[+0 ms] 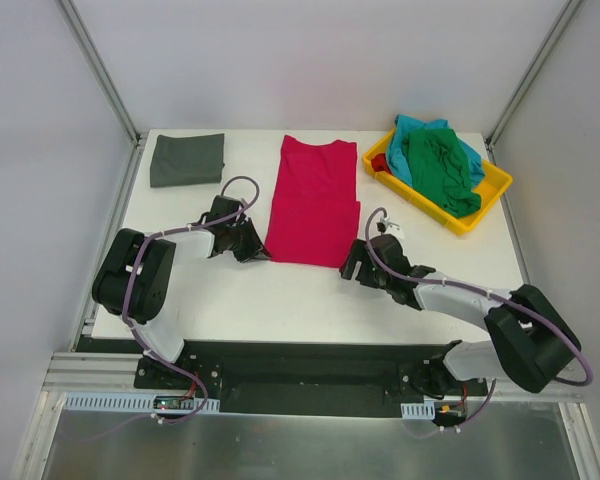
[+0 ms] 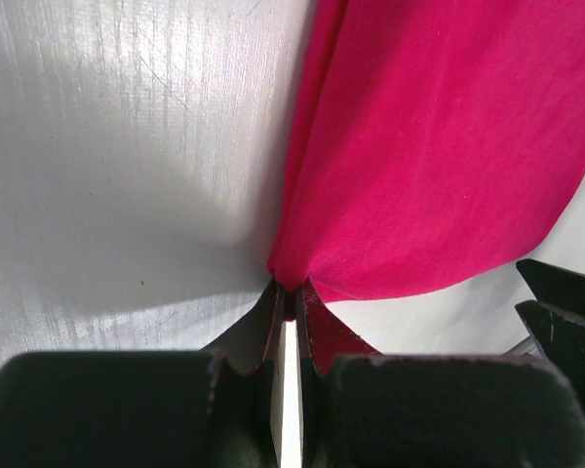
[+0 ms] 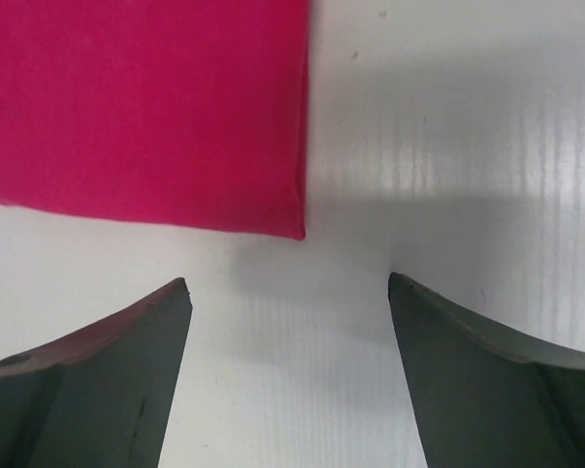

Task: Fold and stack the t-shirts
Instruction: Grab one side of the 2/3 rectangular tshirt with both arms

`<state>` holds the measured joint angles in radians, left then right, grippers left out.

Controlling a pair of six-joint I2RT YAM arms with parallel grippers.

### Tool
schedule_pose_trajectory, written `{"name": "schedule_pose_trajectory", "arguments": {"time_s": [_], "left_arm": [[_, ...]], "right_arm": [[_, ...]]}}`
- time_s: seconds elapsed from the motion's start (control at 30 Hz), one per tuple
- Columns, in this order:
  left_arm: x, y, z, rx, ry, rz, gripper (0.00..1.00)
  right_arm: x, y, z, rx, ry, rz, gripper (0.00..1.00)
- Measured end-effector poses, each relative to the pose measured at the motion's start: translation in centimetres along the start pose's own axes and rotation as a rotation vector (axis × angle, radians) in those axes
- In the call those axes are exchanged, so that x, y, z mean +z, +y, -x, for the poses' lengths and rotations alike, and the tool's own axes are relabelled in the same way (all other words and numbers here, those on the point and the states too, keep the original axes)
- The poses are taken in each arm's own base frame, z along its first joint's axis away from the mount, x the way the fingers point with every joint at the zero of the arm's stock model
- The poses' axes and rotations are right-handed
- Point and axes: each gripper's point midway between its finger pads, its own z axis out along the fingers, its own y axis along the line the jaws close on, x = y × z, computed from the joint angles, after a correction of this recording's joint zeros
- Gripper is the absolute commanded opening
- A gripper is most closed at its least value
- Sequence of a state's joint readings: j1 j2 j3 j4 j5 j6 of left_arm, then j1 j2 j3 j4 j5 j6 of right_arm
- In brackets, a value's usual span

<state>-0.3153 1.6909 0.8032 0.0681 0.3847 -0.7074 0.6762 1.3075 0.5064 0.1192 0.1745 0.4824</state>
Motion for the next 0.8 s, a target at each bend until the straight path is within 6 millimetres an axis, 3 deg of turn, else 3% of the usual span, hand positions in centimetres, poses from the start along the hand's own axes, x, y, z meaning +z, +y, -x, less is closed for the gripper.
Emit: {"name": "schedule_pose_trajectory", "arguments": {"time_s": [0.17,0.47,0.63,0.8], "left_arm": [[0.0,0.0,0.0,0.002,-0.005,-0.005,0.00],[0.0,0.0,0.0,0.002,-0.011,-0.008,0.00],[0.0,0.0,0.0,0.001,-0.011,-0.008,0.00],[-0.7,0.5,-0.6,-0.001,-0.023,0.002,0.00]], "right_arm": [[1.2,0.8,0.6,0.074,0.008,-0.009,0.66],[2.8,1.2,1.1,0.164,-0.008,-0.042,0.32],[3.3,0.8,1.1,0.168,-0.015,-0.062,0.01],[3.1,1.1,0.4,0.095,0.035,-0.039,0.01]]}}
